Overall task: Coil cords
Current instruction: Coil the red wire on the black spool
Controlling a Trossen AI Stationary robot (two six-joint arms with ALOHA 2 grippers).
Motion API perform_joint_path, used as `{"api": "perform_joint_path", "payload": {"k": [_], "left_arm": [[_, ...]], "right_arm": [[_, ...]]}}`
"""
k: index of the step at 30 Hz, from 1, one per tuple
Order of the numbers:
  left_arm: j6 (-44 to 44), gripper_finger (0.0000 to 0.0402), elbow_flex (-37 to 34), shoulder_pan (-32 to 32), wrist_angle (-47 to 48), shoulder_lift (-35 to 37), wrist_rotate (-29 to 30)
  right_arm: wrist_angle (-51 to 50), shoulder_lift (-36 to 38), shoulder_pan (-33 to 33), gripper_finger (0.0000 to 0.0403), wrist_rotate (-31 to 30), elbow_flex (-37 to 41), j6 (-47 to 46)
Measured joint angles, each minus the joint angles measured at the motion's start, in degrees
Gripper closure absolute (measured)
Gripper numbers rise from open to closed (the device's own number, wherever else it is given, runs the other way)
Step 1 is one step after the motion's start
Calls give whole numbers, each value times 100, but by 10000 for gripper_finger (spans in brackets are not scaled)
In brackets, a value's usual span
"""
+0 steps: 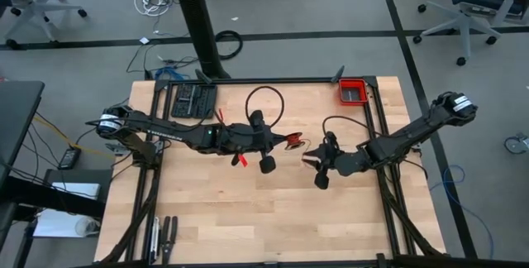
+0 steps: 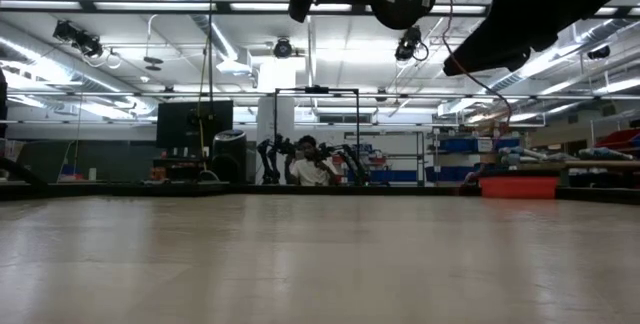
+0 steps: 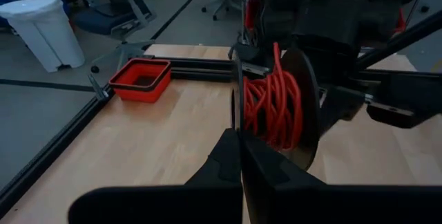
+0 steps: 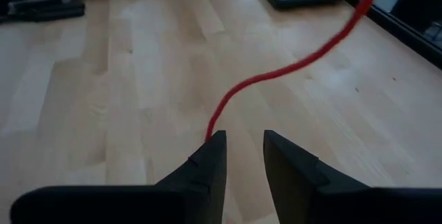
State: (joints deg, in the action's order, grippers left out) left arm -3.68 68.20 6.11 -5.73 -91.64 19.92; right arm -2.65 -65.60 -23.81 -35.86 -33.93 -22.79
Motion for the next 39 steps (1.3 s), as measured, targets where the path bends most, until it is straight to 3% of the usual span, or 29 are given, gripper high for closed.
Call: {"api": "perform_joint_path", "payload": {"k": [7, 18, 23, 39], "left_arm": [[-40, 401, 0, 0, 104, 0, 2], [-111, 401, -2, 4, 143, 2, 0], [-103, 401, -2, 4, 33, 2, 0], [-89, 401, -2, 4, -121, 4, 0]], "right_arm": [[-149, 4, 6, 328, -29, 0, 44], [-747, 748, -65, 346, -22, 0, -308], [-433, 787, -66, 343, 272, 0, -306], [180, 397, -26, 335, 339, -2, -48]]}}
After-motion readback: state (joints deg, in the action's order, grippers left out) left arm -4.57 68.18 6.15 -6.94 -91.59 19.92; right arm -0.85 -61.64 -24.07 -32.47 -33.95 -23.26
